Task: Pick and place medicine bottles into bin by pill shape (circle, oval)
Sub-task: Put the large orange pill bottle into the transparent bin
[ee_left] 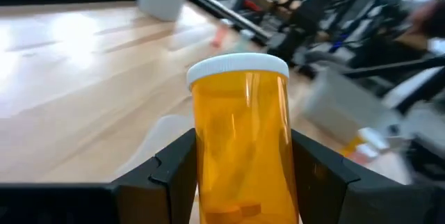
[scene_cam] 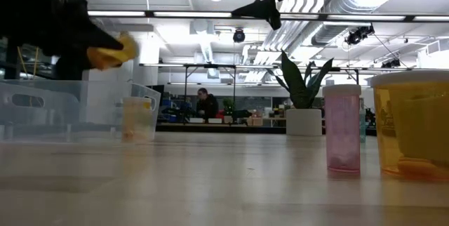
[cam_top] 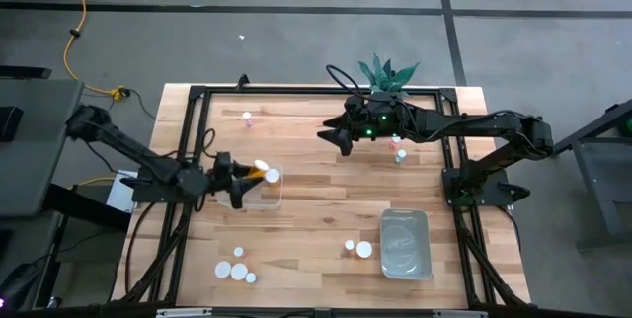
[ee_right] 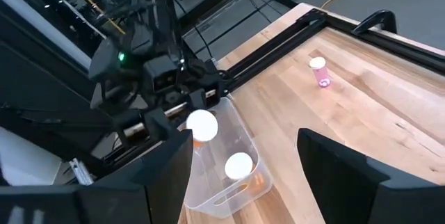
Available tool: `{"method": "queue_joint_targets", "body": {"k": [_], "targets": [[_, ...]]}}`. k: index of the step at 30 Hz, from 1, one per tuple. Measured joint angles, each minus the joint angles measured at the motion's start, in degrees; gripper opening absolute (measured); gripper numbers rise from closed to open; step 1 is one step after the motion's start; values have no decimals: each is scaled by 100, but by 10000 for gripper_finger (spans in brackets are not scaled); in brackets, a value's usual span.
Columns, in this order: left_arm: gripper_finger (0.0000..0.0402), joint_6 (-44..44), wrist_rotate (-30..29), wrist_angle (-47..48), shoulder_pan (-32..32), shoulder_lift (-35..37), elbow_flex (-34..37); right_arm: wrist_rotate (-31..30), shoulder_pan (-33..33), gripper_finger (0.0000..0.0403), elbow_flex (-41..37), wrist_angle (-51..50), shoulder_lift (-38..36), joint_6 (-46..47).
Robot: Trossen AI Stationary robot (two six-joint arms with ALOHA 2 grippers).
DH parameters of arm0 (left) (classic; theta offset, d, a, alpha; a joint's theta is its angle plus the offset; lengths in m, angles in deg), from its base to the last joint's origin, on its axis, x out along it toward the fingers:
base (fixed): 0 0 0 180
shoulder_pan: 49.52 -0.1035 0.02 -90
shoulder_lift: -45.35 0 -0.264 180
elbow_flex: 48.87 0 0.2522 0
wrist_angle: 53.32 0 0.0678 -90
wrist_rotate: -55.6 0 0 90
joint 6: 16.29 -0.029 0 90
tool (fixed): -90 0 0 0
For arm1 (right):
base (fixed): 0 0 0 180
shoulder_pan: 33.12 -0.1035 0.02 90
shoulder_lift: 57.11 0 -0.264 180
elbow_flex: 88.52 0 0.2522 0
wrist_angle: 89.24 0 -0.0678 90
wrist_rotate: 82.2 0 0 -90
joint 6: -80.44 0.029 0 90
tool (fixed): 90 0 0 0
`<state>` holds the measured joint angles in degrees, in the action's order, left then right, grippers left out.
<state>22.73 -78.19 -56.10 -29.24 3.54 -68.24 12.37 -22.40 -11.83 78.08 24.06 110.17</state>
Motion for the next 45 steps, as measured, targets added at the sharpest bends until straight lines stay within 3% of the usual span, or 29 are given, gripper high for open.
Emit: {"method": "queue_joint_targets", "body": {"k": [5,10,17,30,45], "targets": [[177,191,-486,192,161,-257,46,-52,2,252,0,2,0,28],[177,228,-165,347,160,-664,45,-91,4,252,0,0,0,25],[177,290,-173,302,151,-1178,44,-143,4,252,-2,0,0,24],[180,240,13,332,149,-1240,44,-144,4,252,-2,-19,0,-3],[273,280,152,337,-252,-1240,42,-142,4,252,-7,-87,0,-4]]}}
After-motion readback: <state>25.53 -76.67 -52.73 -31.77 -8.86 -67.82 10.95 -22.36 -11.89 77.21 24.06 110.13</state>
